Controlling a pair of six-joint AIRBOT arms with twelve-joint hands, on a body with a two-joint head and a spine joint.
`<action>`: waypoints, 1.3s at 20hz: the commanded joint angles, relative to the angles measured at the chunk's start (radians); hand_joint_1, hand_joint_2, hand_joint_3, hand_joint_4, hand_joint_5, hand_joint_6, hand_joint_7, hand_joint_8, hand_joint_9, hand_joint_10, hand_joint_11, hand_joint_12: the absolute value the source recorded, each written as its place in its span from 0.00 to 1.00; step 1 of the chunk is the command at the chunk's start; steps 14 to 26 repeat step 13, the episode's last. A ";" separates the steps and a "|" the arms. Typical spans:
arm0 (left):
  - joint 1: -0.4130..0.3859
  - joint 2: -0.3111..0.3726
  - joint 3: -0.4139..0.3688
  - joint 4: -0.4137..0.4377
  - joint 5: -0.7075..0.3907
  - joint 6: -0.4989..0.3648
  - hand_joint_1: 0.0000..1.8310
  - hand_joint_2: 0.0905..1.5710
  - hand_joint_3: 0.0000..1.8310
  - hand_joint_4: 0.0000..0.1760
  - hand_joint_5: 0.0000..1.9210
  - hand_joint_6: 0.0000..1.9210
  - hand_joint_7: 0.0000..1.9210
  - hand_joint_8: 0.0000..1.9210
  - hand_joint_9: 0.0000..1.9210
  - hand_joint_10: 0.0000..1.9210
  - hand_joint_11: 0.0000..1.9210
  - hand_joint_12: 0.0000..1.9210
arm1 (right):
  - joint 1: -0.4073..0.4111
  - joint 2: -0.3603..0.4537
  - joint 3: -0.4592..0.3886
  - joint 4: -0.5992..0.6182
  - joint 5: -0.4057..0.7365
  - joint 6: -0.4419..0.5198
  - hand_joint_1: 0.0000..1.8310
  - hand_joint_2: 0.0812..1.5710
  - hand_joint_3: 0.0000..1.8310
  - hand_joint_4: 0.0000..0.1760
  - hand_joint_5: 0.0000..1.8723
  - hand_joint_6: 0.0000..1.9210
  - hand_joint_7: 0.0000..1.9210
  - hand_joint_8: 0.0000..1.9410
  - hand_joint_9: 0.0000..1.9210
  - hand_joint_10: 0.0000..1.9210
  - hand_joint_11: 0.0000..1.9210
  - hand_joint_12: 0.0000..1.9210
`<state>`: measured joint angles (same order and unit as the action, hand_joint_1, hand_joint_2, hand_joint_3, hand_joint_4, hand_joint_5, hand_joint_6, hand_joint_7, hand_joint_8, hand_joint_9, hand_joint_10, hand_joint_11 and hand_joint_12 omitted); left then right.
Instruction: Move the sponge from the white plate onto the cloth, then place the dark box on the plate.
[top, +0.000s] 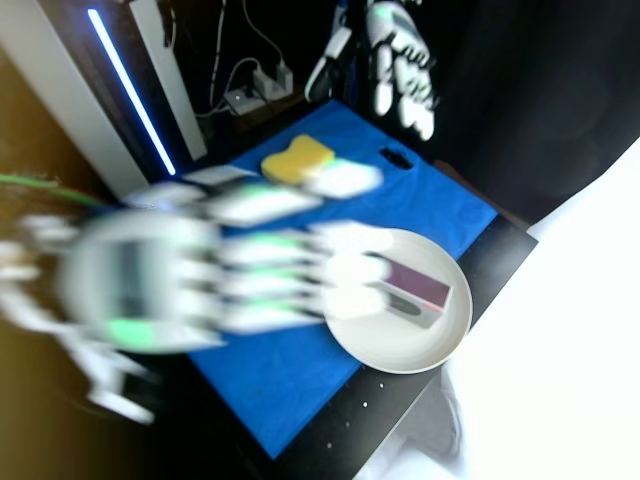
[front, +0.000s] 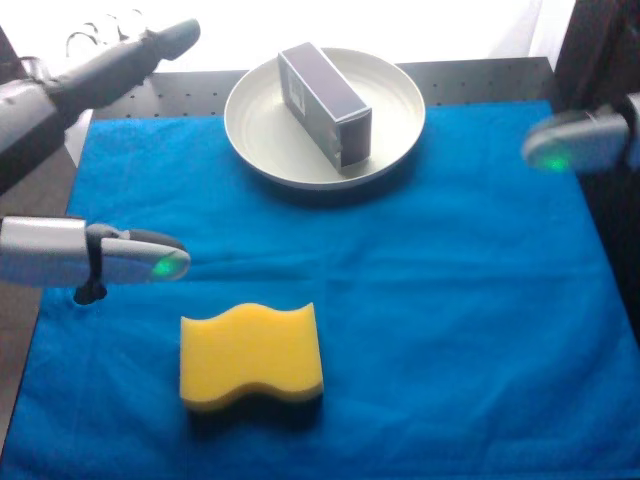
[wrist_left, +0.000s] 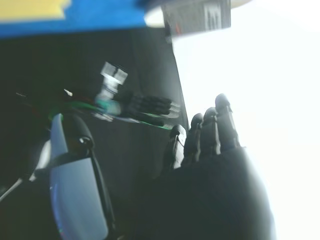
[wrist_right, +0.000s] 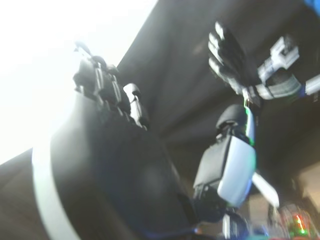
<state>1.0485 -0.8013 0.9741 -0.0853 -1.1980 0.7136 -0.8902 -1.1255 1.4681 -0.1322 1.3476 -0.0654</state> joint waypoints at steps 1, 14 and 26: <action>0.009 0.000 -0.007 -0.033 -0.189 0.000 0.45 0.48 0.00 0.75 0.00 0.00 0.00 0.00 0.01 0.00 0.00 0.22 | -0.008 -0.006 -0.013 0.077 0.187 -0.001 0.44 0.51 0.01 1.00 0.00 0.00 0.00 0.00 0.00 0.00 0.00 0.00; 0.196 -0.103 -0.077 -0.223 -0.481 0.007 0.31 0.50 0.00 0.91 0.00 0.00 0.02 0.01 0.05 0.00 0.00 0.40 | -0.389 -0.009 -0.203 0.353 0.414 -0.010 0.34 0.53 0.01 1.00 0.00 0.00 0.02 0.00 0.00 0.00 0.00 0.00; 0.196 -0.103 -0.077 -0.223 -0.481 0.007 0.31 0.50 0.00 0.91 0.00 0.00 0.02 0.01 0.05 0.00 0.00 0.40 | -0.389 -0.009 -0.203 0.353 0.414 -0.010 0.34 0.53 0.01 1.00 0.00 0.00 0.02 0.00 0.00 0.00 0.00 0.00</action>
